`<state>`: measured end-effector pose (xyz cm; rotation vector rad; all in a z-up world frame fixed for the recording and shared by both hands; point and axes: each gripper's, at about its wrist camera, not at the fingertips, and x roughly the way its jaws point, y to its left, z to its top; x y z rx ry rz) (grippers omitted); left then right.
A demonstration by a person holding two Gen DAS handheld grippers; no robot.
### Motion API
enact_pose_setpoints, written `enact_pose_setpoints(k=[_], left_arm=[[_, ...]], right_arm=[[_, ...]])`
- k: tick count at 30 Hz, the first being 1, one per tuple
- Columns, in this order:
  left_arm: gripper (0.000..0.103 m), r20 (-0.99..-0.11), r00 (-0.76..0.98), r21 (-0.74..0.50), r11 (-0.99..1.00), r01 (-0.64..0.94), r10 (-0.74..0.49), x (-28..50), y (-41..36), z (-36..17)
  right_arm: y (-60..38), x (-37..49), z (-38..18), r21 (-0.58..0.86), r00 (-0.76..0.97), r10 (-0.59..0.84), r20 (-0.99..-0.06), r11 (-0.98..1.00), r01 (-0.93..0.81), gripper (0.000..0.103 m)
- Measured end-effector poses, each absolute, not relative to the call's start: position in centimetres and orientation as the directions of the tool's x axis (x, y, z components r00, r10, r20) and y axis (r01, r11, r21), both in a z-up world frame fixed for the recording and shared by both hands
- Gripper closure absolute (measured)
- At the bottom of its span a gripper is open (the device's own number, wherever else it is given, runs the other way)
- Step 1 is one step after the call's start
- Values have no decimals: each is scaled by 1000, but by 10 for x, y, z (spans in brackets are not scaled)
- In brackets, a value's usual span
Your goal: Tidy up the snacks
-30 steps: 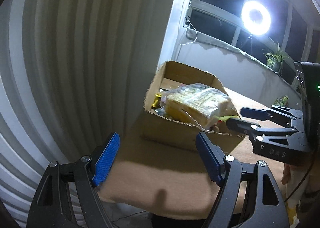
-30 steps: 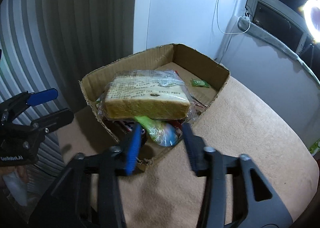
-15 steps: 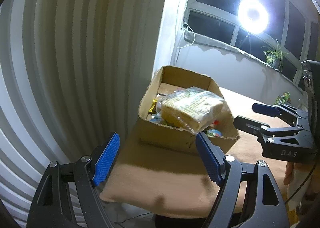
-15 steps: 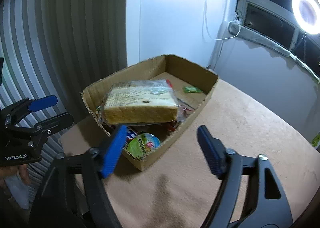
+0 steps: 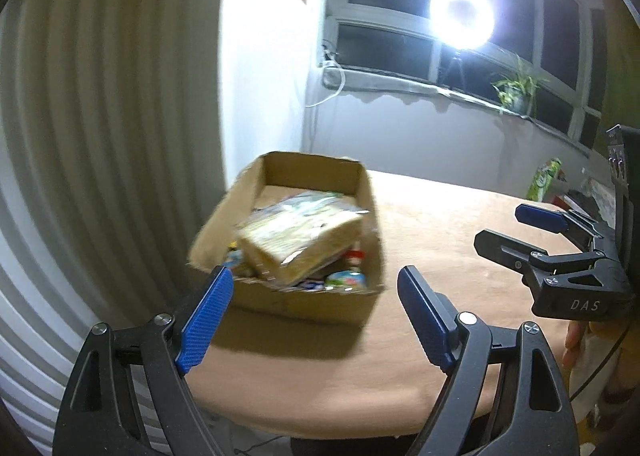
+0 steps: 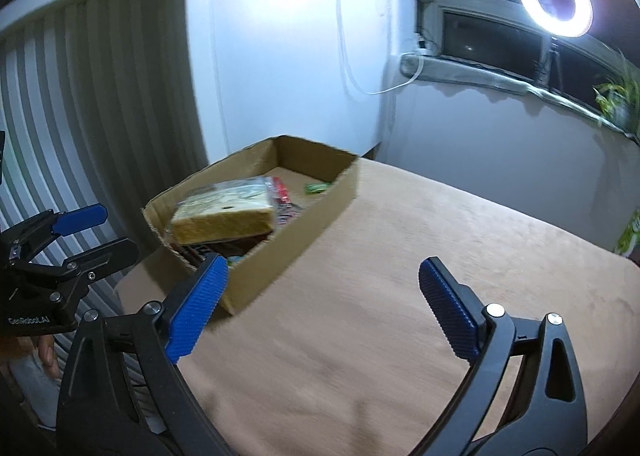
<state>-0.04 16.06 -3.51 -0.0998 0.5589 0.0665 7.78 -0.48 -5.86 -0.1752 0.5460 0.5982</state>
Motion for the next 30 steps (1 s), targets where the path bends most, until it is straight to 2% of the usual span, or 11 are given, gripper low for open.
enact_pose_setpoints(k=[19,23,30], left_arm=[[18,-549,832,27,994,109,-76,39,27,-19],[12,-560,825,51,990,132,-81,44,2,-19],[12,-583,805,36,987,159,-109,45,-28,-18]], right_arm=[[-175,77,-54,96,810,365,-460,927,-363,4],[-199,75,-56,124,821,350,-450,936,-330,3],[-233,70,-59,165,835,337,-436,941,-294,3]])
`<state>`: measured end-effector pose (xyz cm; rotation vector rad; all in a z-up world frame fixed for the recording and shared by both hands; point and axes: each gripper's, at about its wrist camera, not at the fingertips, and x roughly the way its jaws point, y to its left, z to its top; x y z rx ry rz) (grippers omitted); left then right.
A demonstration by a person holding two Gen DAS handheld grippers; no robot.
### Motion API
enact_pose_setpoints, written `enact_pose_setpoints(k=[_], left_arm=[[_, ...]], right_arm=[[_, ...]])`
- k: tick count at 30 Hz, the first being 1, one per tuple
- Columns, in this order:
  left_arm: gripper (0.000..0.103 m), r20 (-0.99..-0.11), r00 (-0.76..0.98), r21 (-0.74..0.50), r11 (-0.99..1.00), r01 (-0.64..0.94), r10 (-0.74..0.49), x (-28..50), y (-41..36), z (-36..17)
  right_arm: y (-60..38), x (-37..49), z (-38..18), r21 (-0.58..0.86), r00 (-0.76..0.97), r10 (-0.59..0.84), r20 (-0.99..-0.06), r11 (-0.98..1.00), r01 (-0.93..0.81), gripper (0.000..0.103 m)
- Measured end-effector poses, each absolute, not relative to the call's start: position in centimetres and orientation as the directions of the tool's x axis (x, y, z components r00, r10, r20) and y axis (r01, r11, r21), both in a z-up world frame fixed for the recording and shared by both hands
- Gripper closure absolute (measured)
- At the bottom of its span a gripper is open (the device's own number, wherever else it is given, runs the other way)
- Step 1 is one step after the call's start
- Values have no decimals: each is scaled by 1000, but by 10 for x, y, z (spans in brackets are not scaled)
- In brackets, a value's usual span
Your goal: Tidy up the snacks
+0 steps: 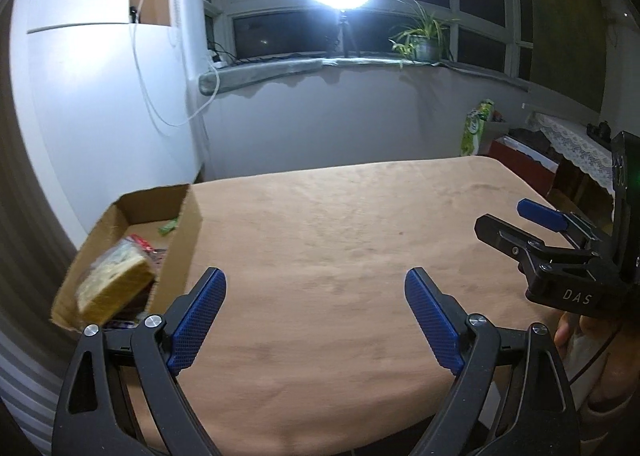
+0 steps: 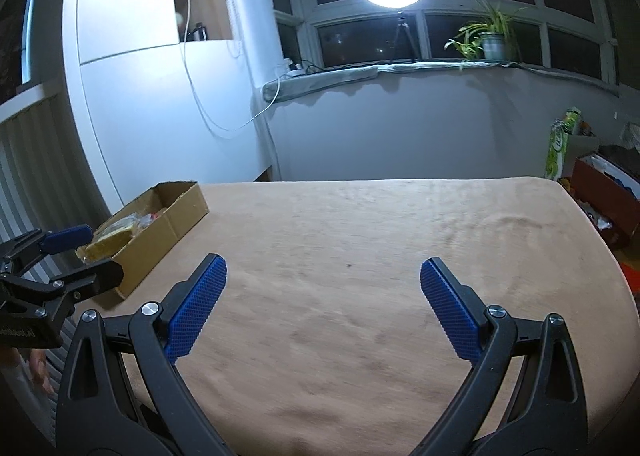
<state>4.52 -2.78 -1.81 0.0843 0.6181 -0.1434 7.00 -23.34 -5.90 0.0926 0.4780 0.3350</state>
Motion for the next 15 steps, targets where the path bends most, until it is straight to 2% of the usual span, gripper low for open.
enact_pose_setpoints(k=[3,6,15], left_arm=[[12,-590,800,30,987,157,-110,46,-38,-18],[0,-589,801,34,988,150,-102,45,-45,-19],[0,-584,806,2,993,119,-95,43,-58,-21]], right_arm=[[-245,67,-60,178,839,334,-429,942,-284,3],[-254,65,-62,190,841,332,-427,942,-275,3],[-271,56,-63,204,847,331,-417,942,-267,3]])
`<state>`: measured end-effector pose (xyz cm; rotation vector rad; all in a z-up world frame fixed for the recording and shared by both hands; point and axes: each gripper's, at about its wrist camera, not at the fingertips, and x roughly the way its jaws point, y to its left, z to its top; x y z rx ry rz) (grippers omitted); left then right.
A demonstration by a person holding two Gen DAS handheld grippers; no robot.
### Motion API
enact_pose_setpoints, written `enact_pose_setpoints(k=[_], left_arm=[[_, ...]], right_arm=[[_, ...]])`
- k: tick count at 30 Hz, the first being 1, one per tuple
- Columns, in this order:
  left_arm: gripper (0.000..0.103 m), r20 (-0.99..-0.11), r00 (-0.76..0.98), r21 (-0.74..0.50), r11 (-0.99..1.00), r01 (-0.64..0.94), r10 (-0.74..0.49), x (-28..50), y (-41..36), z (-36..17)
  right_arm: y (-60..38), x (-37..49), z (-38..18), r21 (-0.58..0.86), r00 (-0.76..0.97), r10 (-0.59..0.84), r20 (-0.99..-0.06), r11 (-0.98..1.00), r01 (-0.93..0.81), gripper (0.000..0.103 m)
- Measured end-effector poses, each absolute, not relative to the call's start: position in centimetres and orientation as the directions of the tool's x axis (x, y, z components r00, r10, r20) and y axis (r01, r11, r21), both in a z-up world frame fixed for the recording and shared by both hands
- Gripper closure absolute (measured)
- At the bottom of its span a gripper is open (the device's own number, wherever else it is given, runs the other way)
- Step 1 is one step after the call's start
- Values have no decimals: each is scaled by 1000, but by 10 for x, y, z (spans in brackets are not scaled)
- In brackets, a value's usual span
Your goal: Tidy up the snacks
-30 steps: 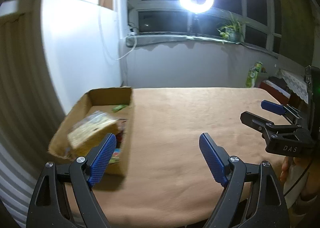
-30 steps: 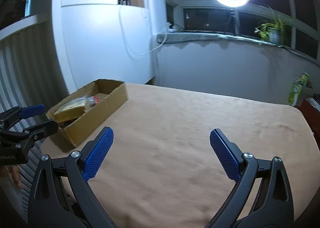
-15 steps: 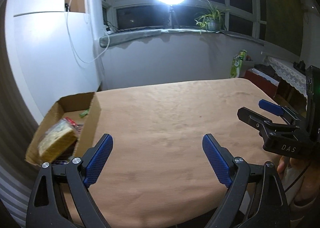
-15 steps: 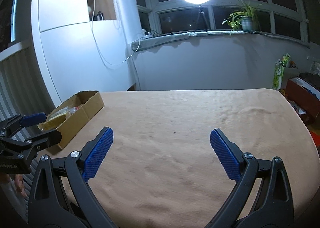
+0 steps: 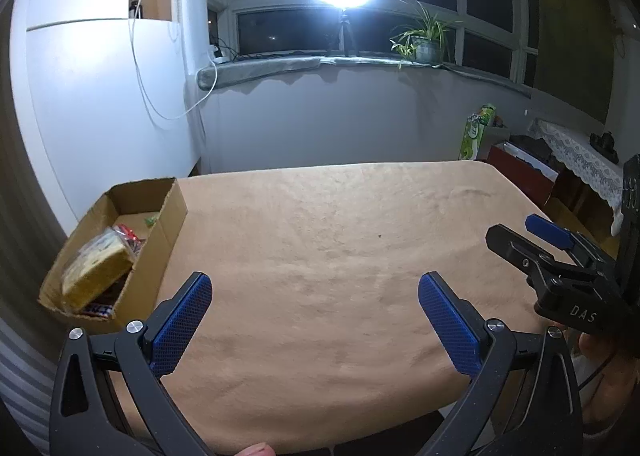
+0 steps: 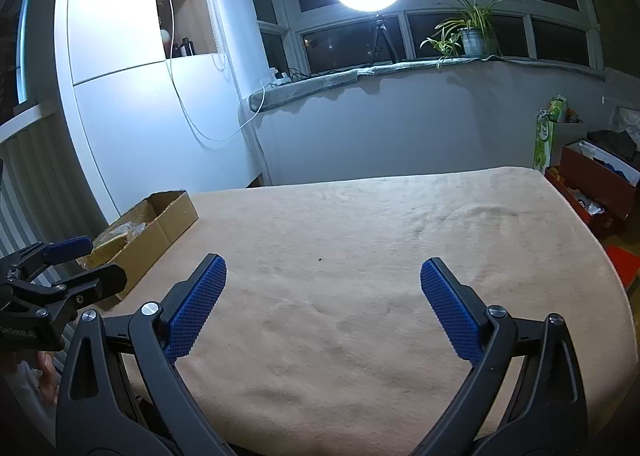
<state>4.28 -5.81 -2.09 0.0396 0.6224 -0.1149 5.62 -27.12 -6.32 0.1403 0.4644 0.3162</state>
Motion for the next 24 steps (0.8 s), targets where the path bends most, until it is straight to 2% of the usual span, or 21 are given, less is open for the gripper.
enact_pose_setpoints(k=[8,19,24], left_arm=[[0,-566,815,-58,992,109,-123,36,-55,-17],[0,-519,851,-54,997,62,-81,20,-36,-9],[0,-527,848,-52,998,38,-60,19,-23,-10]], right_arm=[[-275,47,-58,195,854,321,-409,945,-262,3],[-256,40,-43,148,863,311,-399,950,-274,3],[-238,40,-39,119,858,312,-408,950,-289,3]])
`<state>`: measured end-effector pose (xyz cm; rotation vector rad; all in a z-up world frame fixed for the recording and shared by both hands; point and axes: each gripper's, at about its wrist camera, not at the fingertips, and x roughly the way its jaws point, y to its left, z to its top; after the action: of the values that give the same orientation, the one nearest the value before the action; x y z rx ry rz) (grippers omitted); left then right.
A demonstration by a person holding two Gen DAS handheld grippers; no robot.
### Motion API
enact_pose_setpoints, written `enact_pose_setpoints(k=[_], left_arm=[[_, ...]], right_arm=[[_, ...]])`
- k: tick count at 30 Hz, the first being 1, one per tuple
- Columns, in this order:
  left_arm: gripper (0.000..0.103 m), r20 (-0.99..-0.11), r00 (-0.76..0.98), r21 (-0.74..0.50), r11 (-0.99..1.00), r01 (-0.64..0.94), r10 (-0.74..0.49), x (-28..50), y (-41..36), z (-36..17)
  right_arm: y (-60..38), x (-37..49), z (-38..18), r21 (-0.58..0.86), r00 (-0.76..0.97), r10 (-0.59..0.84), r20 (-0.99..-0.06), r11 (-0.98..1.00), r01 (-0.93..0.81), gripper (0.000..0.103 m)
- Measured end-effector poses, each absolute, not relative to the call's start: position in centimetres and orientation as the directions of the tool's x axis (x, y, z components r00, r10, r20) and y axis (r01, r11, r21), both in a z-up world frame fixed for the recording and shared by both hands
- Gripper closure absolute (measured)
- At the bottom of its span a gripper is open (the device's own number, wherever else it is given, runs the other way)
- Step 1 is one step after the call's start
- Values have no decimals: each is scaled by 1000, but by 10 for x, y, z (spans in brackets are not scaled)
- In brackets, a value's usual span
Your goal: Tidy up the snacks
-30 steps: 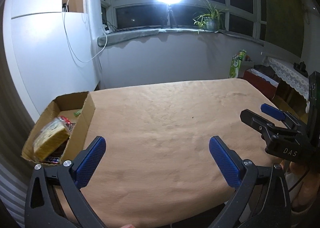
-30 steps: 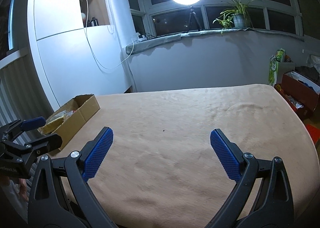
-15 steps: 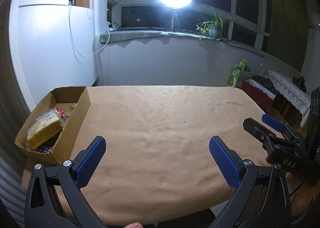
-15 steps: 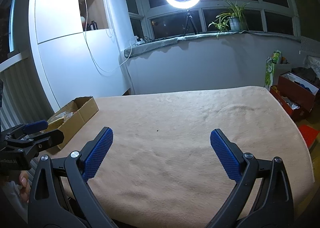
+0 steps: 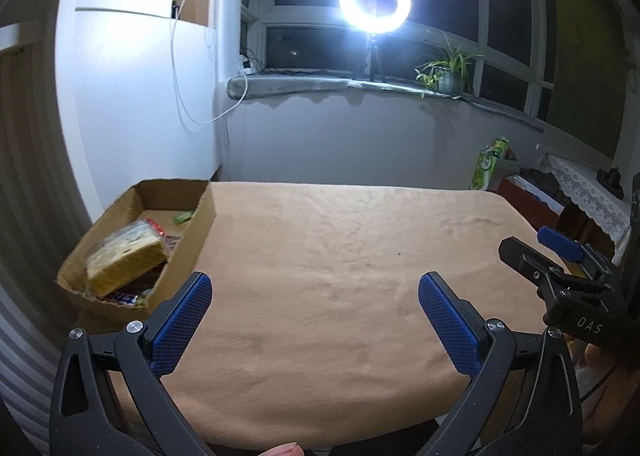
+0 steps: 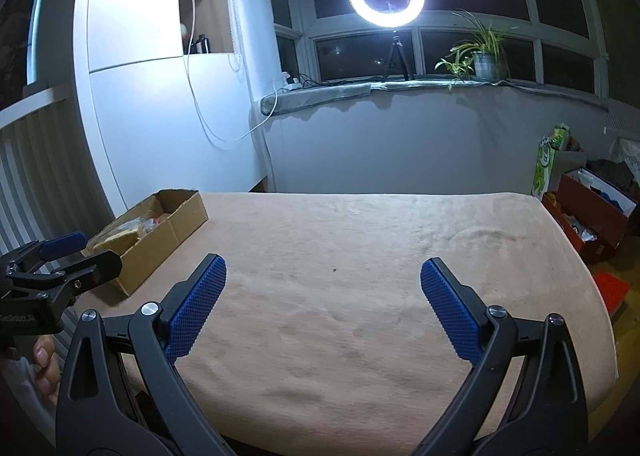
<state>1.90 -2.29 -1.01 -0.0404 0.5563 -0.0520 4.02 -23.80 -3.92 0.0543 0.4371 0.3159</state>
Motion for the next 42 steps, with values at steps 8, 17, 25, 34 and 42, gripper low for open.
enact_pose_setpoints(k=[8,17,25,34,42], left_arm=[[0,-528,848,-53,998,20,-45,17,0,-13],[0,-540,842,-48,999,-13,-15,18,22,-21],[0,-540,842,-65,997,-42,0,17,41,-24],[0,-549,836,-90,995,-40,-16,18,46,-25],[0,-569,822,-66,997,-42,-3,23,36,-25]], right_arm=[[-210,42,-35,73,850,313,-424,947,-313,3],[-176,46,-36,29,837,308,-453,943,-331,3],[-154,47,-38,4,823,316,-473,934,-356,3],[-149,47,-39,2,819,318,-478,933,-361,3],[-161,49,-43,29,818,325,-474,935,-354,3]])
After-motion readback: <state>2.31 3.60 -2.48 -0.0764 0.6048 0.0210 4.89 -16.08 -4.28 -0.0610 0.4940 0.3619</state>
